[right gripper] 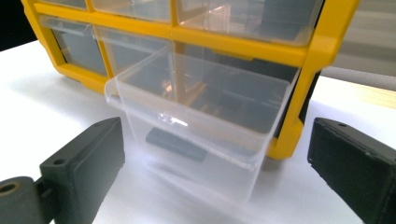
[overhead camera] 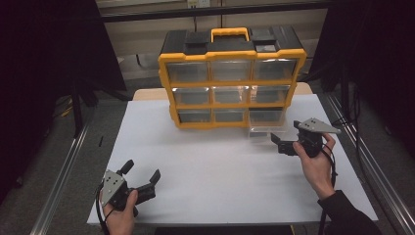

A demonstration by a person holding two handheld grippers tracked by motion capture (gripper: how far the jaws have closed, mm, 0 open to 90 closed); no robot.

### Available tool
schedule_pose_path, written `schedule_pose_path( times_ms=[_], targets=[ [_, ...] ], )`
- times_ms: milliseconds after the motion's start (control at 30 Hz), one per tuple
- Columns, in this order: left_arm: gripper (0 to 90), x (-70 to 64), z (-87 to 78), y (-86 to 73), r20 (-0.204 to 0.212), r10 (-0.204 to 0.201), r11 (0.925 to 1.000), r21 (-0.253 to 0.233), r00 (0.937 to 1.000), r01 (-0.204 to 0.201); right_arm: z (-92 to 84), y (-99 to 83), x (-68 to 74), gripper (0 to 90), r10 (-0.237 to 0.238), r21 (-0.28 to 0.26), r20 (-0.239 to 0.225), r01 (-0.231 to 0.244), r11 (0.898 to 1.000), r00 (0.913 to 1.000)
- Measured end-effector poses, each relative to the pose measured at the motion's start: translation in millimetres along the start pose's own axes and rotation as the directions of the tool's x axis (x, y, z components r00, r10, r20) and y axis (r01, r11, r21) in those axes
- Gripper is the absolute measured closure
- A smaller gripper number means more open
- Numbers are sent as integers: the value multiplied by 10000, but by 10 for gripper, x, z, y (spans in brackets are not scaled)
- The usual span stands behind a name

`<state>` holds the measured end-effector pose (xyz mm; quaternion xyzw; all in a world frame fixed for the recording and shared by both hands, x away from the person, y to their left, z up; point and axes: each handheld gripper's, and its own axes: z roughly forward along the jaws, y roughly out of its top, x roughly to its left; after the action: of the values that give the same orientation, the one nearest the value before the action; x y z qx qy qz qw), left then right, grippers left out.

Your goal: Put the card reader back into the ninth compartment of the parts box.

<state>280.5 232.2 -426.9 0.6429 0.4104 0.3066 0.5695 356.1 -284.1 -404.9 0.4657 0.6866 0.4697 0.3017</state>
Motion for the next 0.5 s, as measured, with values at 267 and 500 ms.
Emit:
schedule_pose_path(
  times_ms=[267,500],
  targets=[
    [23,-5,-6,7,52,-4,10000,-22,10000,5,-165,-117,21,31,187,-440,117,-181,9989,9998],
    [23,-1,-7,8,16,-91,9999,-48,10000,91,-265,-210,47,29,230,-708,300,-208,9973,9993]
  ],
)
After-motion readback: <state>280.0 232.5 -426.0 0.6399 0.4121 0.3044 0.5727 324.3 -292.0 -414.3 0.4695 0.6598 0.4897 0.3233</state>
